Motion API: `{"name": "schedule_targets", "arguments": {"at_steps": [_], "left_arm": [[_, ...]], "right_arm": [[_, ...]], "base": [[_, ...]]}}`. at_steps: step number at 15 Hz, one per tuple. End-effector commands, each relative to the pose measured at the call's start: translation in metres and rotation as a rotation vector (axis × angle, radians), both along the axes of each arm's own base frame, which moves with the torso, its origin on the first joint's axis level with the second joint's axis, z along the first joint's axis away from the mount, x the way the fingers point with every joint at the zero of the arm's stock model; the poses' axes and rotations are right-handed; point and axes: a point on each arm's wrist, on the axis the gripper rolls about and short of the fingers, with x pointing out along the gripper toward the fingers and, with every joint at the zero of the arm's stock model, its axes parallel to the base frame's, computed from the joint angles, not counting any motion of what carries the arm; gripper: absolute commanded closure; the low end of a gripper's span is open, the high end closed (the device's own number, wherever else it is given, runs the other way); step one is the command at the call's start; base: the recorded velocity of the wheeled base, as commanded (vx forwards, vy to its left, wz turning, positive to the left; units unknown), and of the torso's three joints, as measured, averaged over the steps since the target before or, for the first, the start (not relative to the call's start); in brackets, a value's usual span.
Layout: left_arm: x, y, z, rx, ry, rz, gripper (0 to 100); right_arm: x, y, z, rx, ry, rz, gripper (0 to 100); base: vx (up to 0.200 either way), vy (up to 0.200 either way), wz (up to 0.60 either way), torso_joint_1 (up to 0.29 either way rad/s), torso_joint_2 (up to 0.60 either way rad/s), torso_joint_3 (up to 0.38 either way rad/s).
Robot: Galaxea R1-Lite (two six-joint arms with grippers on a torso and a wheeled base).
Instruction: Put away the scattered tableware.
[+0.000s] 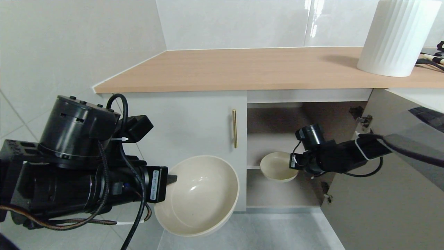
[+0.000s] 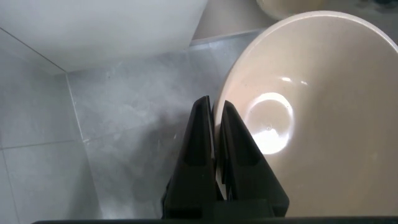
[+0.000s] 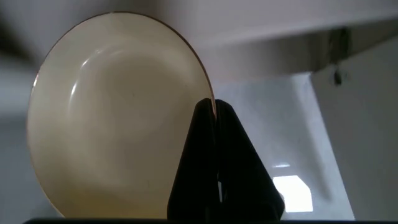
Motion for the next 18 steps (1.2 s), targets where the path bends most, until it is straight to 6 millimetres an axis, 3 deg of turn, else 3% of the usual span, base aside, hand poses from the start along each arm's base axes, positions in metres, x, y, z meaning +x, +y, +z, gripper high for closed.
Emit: {"name": "schedule_targets", "arguments": {"at_steps": [1,5,8,18], "left_arm": [[0.001,-0.001,-0.002,0.004,0.007,0.001,100],[0.001,-0.001,-0.002,0.005,0.009,0.000,100],[0.002,-0.001,-0.003,0.007,0.010,-0.001,100],[0.004,-0.003,-0.007,0.032,0.016,-0.014,100]], "right_arm": [[0.036,-0.010,-0.032,-0.012,0.010,-0.058,100],[0.069,-0.025,-0.039,-0.031,-0.018,-0.158,100],[0.084,-0.034,-0.040,-0.017,-0.062,-0.226,100],[0.108,-0.033,-0.047,-0.016,-0.117,-0.271,100]], "base": [[0.000,0.000,0.00,0.000,0.00,0.000],[0.000,0.000,0.00,0.000,0.00,0.000],[0.000,0.000,0.00,0.000,0.00,0.000],[0.000,0.000,0.00,0.000,0.00,0.000]]}}
